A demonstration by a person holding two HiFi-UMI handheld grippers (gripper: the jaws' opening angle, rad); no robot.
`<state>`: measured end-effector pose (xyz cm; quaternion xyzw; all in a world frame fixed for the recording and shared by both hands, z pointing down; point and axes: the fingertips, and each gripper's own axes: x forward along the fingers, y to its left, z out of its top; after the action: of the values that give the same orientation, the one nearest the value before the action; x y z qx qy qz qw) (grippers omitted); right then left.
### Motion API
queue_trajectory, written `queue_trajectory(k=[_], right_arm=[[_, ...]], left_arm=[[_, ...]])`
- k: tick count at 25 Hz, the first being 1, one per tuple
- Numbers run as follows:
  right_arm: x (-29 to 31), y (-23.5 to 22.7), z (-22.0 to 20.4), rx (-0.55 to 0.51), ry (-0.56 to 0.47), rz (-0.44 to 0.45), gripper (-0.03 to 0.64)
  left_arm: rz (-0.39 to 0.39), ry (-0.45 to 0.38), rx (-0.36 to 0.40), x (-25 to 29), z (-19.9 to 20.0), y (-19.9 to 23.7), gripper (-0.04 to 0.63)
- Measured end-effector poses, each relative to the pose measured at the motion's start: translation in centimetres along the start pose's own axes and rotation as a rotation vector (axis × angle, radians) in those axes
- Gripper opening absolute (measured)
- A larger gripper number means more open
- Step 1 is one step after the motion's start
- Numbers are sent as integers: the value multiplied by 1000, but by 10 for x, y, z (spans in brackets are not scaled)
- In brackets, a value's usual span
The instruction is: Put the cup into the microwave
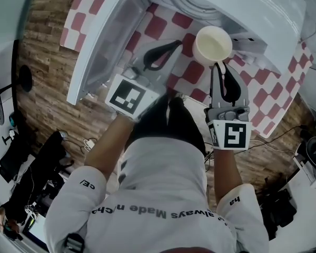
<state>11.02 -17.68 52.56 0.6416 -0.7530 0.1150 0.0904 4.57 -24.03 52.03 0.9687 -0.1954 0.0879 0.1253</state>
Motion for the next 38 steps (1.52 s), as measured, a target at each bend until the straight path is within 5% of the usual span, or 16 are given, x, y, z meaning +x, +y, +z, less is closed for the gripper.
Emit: queue_trajectory(k=[38], right_arm=[[138,-84,-51,-21,-35,-188,40]], left_arm=[[59,30,66,110,-64,95,3]])
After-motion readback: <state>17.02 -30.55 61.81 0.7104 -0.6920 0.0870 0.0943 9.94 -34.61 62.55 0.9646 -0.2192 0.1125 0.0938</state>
